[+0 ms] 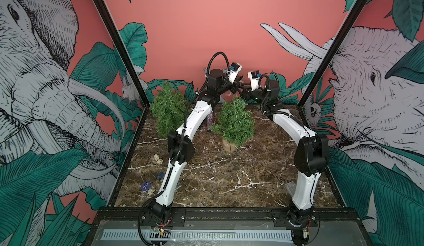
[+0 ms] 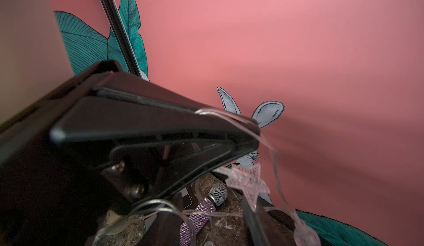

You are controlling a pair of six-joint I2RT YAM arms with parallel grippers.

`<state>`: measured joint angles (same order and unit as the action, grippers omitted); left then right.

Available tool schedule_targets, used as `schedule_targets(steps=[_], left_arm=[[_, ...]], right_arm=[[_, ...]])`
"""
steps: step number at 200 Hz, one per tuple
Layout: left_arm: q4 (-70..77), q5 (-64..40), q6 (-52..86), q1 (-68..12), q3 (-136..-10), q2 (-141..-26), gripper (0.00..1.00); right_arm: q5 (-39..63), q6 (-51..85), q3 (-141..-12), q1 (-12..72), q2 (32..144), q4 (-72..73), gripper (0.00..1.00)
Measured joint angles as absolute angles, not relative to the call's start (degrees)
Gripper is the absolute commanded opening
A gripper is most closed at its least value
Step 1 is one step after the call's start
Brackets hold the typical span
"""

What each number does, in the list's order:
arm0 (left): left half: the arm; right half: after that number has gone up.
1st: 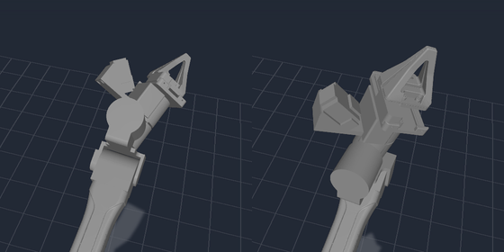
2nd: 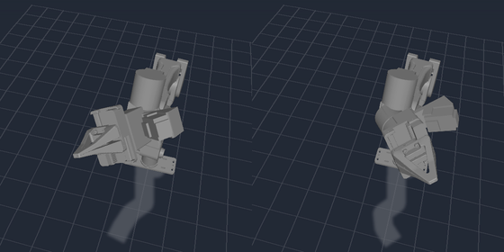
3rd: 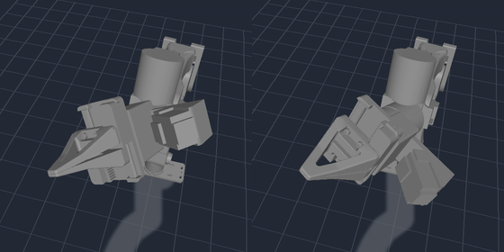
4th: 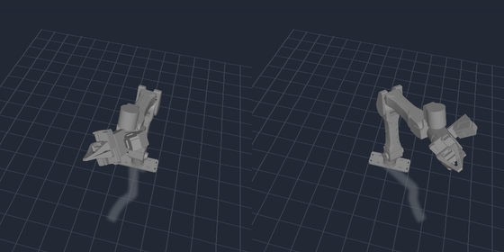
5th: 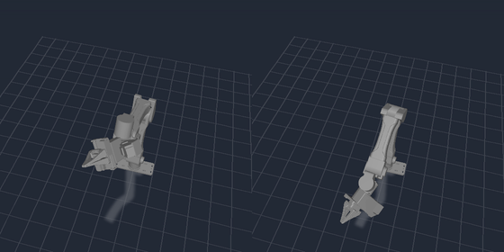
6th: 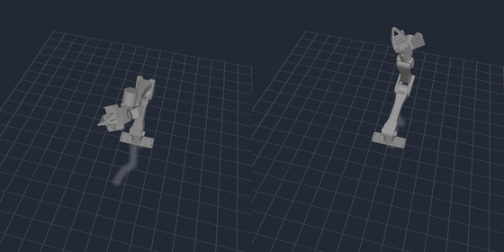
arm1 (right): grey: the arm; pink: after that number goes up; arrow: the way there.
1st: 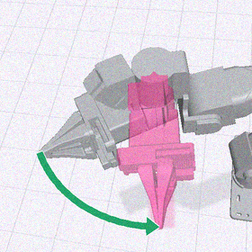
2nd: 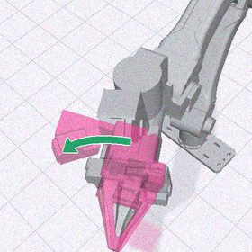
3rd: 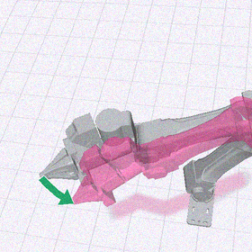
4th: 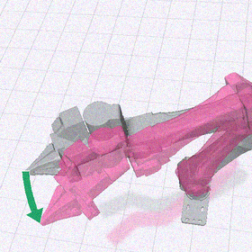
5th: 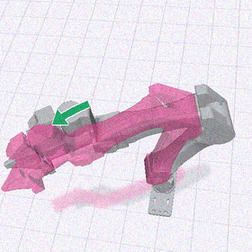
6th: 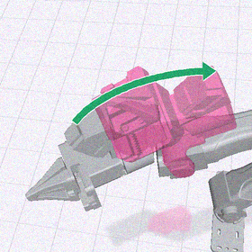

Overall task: Wrap string light around the christmas tree
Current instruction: Wrap the light string around the Christmas tree.

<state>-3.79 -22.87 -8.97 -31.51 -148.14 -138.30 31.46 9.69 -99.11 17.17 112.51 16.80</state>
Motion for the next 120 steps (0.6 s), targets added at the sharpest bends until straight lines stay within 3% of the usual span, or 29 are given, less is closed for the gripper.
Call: schedule_targets(steps=[25, 71, 87, 110, 120], left_arm=[[-3.6, -24.1, -9.5, -32.2, -148.1, -138.0, 0.0], [-5.3, -25.0, -11.7, -34.4, -148.2, -136.5, 0.0], [-6.3, -25.2, -11.8, -34.5, -148.1, -135.8, 0.0], [-7.6, -25.1, -12.3, -34.9, -148.1, -134.8, 0.0], [-8.5, -25.0, -12.9, -35.1, -148.0, -134.3, 0.15]], right_arm=[[30.8, 10.4, -98.5, 17.2, 113.3, 18.3, 0.71], [24.9, 11.0, -98.5, 17.1, 115.2, 21.9, 0.7], [22.3, 11.4, -98.5, 17.0, 115.2, 24.2, 0.58], [19.0, 11.6, -98.5, 17.1, 115.2, 26.9, 0.2], [17.3, 11.6, -98.5, 17.1, 115.1, 27.4, 0.1]])
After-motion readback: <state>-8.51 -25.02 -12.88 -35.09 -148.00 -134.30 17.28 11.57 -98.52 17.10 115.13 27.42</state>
